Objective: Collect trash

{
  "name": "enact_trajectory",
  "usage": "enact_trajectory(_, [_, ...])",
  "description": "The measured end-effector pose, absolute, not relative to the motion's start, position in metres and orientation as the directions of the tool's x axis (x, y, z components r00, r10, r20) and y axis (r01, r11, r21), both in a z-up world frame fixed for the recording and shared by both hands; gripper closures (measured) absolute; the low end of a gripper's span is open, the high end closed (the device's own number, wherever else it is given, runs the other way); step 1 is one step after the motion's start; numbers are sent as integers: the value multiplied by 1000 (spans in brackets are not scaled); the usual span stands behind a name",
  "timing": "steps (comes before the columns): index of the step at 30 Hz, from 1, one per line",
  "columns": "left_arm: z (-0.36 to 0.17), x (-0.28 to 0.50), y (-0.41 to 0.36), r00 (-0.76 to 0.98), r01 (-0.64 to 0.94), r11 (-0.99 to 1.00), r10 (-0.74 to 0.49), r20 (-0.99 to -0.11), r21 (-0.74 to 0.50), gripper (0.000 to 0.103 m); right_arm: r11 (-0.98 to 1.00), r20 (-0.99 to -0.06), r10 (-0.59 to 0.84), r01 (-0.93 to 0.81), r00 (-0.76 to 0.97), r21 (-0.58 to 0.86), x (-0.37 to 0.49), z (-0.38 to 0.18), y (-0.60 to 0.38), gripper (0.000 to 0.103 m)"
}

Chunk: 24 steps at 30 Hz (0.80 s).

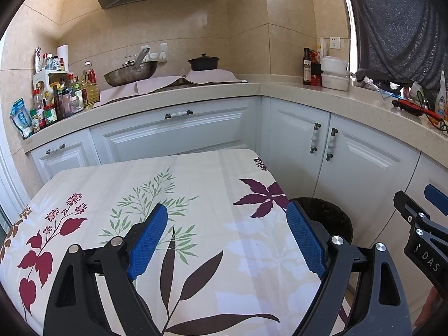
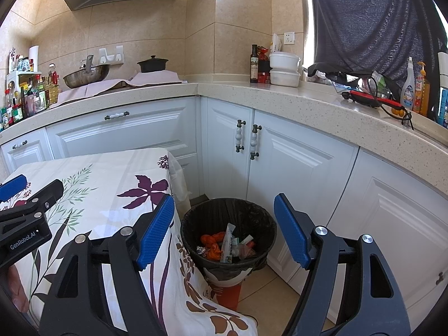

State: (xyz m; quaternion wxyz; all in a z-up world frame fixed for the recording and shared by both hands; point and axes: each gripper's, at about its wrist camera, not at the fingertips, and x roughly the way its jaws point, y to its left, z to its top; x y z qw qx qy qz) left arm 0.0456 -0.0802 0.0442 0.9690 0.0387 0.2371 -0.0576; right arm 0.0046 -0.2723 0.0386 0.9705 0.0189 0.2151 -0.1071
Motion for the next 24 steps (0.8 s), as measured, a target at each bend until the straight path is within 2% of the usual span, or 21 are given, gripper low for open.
enact_trajectory(13, [41,48,-81,862,188,982,-152,-484,26,17,977,-425,-199,215,883,-9,3,37,-273,30])
enact_trajectory(21, [42,51,-78,869,165,985,-120,-481,52,17,978,-426,-193,207,884,-14,6,36,-268,30])
enact_trajectory(24, [36,58,-72,853,156,987,-110,-510,48,17,980,-429,-183,197,885,-12,9,36,-265,22])
